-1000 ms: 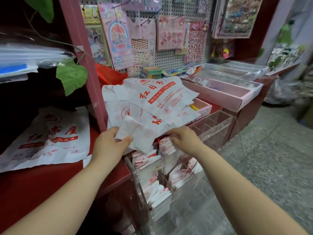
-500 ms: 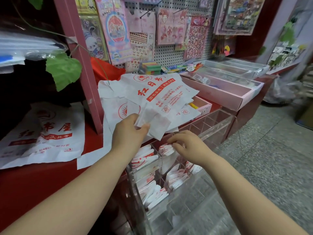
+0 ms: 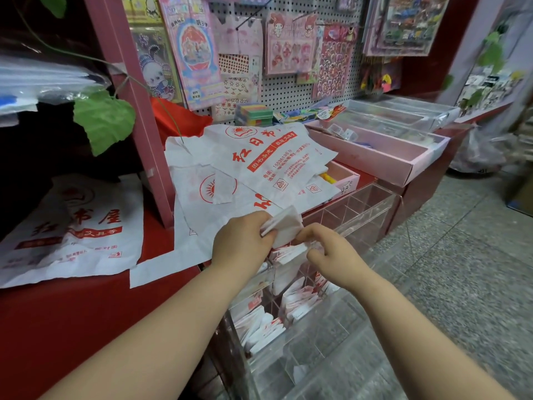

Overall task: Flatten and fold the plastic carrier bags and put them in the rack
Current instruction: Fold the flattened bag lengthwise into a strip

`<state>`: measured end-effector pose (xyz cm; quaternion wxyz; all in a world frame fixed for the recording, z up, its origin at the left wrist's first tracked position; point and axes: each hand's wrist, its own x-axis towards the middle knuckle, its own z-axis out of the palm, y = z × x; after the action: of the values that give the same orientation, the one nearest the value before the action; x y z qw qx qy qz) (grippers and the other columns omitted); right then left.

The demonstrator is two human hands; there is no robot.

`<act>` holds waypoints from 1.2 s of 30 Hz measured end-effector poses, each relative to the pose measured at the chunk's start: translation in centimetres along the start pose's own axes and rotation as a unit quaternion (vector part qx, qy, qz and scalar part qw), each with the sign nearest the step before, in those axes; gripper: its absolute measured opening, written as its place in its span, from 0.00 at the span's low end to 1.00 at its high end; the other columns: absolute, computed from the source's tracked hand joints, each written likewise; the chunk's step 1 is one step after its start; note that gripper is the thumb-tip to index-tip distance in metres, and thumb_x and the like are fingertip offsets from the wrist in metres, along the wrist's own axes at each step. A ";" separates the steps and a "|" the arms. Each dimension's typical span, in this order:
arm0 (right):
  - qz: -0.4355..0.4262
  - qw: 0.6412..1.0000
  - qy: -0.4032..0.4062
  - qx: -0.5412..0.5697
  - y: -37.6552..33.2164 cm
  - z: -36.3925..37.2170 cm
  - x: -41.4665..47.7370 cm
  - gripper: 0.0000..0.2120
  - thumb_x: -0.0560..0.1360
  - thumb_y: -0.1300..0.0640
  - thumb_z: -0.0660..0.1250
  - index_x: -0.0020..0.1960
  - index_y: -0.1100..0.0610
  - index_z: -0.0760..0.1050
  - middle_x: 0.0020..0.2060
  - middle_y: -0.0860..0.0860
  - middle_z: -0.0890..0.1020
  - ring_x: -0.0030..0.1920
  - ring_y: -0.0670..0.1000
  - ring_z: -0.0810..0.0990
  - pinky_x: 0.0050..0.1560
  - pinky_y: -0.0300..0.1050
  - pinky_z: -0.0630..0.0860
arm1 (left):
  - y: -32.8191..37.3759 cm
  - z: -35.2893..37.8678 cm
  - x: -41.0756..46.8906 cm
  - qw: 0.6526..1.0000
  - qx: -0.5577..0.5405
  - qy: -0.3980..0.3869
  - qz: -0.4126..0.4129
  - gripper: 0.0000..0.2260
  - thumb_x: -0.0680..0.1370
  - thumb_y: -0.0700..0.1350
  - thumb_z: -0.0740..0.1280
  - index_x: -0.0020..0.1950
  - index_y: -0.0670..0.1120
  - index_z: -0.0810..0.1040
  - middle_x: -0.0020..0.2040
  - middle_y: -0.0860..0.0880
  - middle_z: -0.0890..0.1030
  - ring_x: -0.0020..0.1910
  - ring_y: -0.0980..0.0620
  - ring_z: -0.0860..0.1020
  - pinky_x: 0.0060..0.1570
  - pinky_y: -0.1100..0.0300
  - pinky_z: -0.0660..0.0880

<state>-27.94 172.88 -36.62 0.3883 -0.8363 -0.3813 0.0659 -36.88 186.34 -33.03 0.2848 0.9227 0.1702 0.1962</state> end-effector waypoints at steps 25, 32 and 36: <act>-0.054 0.979 0.129 0.148 1.2 2.9 -0.3 0.22 0.71 0.60 0.57 0.62 0.43 0.63 0.65 0.43 0.66 0.65 0.37 0.64 0.61 0.21 0.57 | -2.0 1.7 1.8 0.977 0.177 -0.116 0.007 0.09 0.79 0.51 0.59 0.40 0.51 0.68 0.43 0.50 0.75 0.52 0.47 0.71 0.49 0.57 0.58; -0.114 0.984 0.099 -0.100 0.8 3.8 0.6 0.25 0.74 0.49 0.50 0.63 0.59 0.74 0.65 0.56 0.73 0.68 0.60 0.67 0.68 0.54 0.53 | -2.7 0.7 0.0 0.996 0.063 -0.046 0.036 0.12 0.78 0.50 0.61 0.60 0.51 0.76 0.57 0.53 0.79 0.58 0.52 0.71 0.57 0.61 0.61; -0.098 0.976 0.060 -0.183 0.8 4.1 0.4 0.35 0.72 0.39 0.40 0.66 0.55 0.71 0.68 0.52 0.70 0.71 0.55 0.62 0.68 0.45 0.42 | -4.8 -1.3 -2.6 0.998 0.046 0.006 0.045 0.11 0.78 0.47 0.61 0.59 0.49 0.77 0.58 0.54 0.78 0.60 0.53 0.71 0.59 0.61 0.62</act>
<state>-28.85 175.26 -39.92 0.2556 -0.8541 -0.4432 -0.0932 -40.71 189.58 -35.60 0.2319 0.9404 0.1390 0.2063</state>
